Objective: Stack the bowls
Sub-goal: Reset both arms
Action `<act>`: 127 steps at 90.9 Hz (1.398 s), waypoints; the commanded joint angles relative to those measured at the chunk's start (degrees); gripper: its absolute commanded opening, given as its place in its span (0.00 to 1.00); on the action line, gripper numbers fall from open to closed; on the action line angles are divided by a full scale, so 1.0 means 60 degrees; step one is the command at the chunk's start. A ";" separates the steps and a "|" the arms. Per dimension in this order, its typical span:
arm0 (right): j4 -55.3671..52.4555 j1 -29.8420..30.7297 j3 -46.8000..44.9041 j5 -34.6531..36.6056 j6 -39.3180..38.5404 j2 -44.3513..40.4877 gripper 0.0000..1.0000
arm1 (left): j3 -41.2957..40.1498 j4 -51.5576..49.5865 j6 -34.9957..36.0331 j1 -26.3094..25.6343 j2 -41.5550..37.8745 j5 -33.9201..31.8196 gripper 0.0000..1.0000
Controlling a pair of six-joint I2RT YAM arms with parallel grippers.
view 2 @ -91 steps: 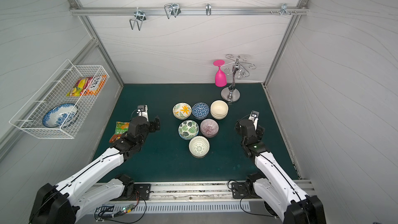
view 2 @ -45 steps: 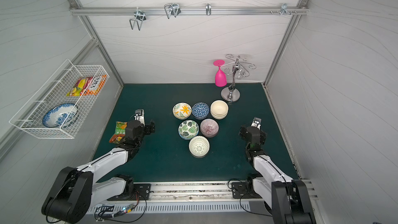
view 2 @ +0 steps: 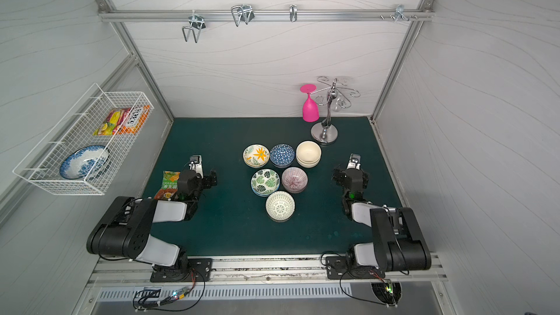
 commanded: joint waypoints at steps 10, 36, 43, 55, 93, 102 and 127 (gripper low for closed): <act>0.0855 -0.0223 0.0697 -0.0713 -0.0179 0.1132 0.99 | 0.0186 0.1058 0.0100 0.0234 0.0264 0.1064 1.00; -0.0151 -0.0377 0.1158 -0.1352 -0.0227 0.1213 0.99 | 0.0336 0.0829 0.0027 0.0212 0.0297 0.0790 1.00; -0.0215 -0.0430 0.1197 -0.1480 -0.0213 0.1204 0.99 | 0.0335 0.0829 0.0029 0.0204 0.0295 0.0791 1.00; -0.0268 -0.0479 0.1226 -0.1594 -0.0191 0.1213 0.99 | 0.0389 0.0774 0.0017 0.0204 0.0306 0.0752 1.00; -0.0414 -0.0649 0.1325 -0.1955 -0.0127 0.1279 0.99 | 0.0417 0.0709 0.0006 0.0204 0.0313 0.0733 1.00; -0.0444 -0.0644 0.1350 -0.1958 -0.0134 0.1310 0.99 | 0.0417 0.0703 0.0011 0.0204 0.0312 0.0727 1.00; -0.0463 -0.0642 0.1337 -0.1976 -0.0118 0.1253 0.99 | 0.0416 0.0711 0.0002 0.0197 0.0306 0.0740 1.00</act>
